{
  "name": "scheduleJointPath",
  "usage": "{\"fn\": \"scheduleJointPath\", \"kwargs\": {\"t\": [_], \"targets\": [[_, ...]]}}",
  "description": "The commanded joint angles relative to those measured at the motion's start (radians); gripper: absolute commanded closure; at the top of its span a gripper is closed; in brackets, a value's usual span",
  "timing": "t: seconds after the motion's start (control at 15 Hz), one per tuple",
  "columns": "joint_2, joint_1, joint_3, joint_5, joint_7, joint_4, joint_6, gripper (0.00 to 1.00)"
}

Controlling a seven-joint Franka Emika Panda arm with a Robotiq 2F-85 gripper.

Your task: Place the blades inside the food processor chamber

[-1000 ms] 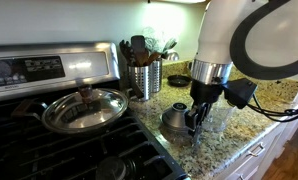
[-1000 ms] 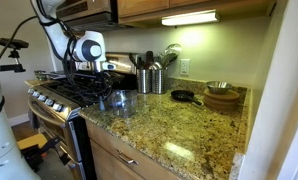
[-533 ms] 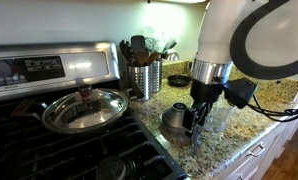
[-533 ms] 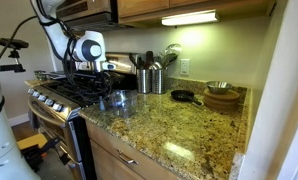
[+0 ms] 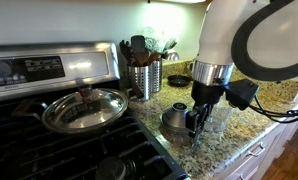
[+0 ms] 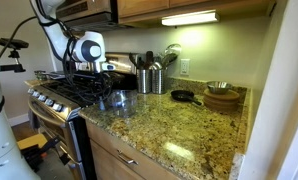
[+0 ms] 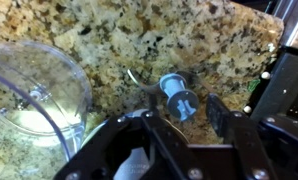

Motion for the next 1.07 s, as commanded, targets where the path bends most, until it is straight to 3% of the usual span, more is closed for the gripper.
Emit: {"fn": "scheduleJointPath", "kwargs": {"t": [0.0,0.13,0.27,0.33,0.4,0.53,0.6,1.0], "targets": [[-0.064,0.008,-0.002,-0.004,0.04,-0.045,-0.018,0.56],[-0.066,0.009,-0.002,-0.005,0.044,-0.047,-0.019,0.53],[-0.07,0.009,-0.002,-0.005,0.05,-0.048,-0.021,0.58],[-0.072,0.009,-0.002,-0.005,0.051,-0.049,-0.021,0.77],[-0.076,0.009,-0.001,-0.005,0.052,-0.05,-0.023,0.8],[-0.086,0.008,0.0,-0.003,0.052,-0.053,-0.026,0.93],[-0.091,0.008,0.002,0.001,0.049,-0.054,-0.025,0.88],[-0.123,0.008,0.016,0.029,0.007,-0.043,-0.05,0.87]]}}
